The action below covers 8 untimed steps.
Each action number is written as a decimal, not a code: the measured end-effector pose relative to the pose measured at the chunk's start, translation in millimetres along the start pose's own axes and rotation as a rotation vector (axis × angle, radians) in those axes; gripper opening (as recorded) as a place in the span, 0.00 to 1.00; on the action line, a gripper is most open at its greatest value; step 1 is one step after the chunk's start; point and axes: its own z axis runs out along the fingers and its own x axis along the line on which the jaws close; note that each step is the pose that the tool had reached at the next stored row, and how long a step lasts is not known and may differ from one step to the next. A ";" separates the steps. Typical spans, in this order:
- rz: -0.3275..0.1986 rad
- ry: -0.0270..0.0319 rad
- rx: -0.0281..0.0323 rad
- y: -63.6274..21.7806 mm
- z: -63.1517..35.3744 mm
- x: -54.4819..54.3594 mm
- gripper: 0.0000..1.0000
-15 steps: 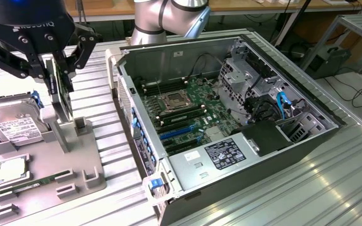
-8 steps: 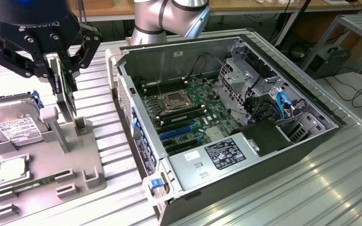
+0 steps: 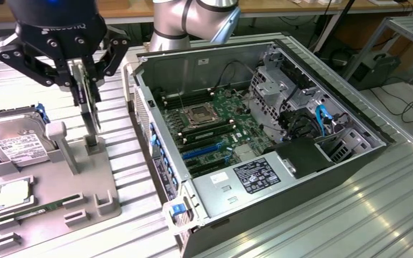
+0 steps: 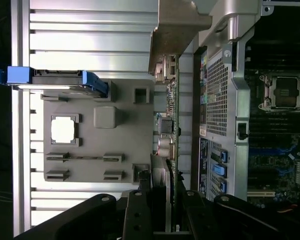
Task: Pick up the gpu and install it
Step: 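Pick up the gpu and move the gpu toward the slot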
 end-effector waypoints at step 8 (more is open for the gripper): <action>0.000 0.0000 0.0000 -0.3 0.4 -14.4 0.28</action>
